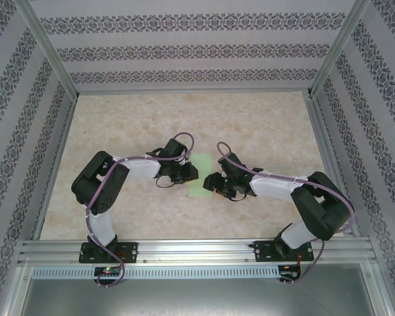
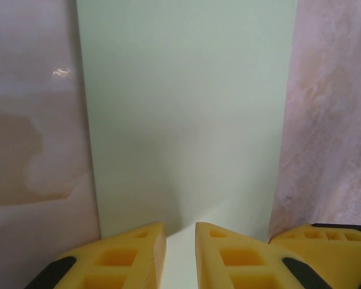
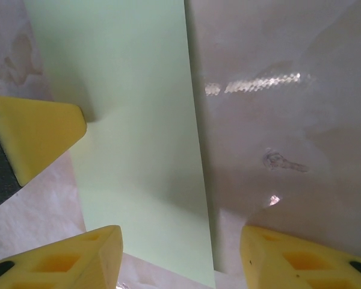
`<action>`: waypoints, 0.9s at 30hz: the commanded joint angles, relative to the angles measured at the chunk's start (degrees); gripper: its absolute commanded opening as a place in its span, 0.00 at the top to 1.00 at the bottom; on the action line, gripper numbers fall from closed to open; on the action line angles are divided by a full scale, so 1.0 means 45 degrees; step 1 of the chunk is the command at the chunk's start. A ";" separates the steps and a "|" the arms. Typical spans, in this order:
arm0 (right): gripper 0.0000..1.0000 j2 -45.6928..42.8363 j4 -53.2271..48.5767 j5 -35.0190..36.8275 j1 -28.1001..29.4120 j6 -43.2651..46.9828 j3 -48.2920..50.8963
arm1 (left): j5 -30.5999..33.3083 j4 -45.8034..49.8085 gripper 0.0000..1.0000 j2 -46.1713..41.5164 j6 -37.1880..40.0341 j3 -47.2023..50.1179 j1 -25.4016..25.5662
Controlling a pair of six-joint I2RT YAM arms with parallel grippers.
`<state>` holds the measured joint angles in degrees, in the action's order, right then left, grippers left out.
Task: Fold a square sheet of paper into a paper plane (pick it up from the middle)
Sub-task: Fold the paper at the center of the table.
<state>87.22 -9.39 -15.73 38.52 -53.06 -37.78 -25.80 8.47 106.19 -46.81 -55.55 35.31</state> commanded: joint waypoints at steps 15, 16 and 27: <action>0.52 -0.0120 0.2031 -0.0601 0.0453 -0.1054 0.0442 | 0.0753 0.0401 0.77 0.0698 0.0030 0.0605 0.0125; 0.52 -0.0194 0.2365 -0.0606 0.0453 -0.1240 0.0599 | 0.0735 0.0388 0.77 0.0699 0.0027 0.0613 0.0125; 0.50 -0.0585 0.4596 -0.0473 0.0420 -0.0890 0.1189 | 0.0733 0.0453 0.77 0.0699 0.0038 0.0587 0.0134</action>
<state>85.54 6.83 -18.13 40.40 -58.43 -32.38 -25.85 7.75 106.19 -46.83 -55.13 35.29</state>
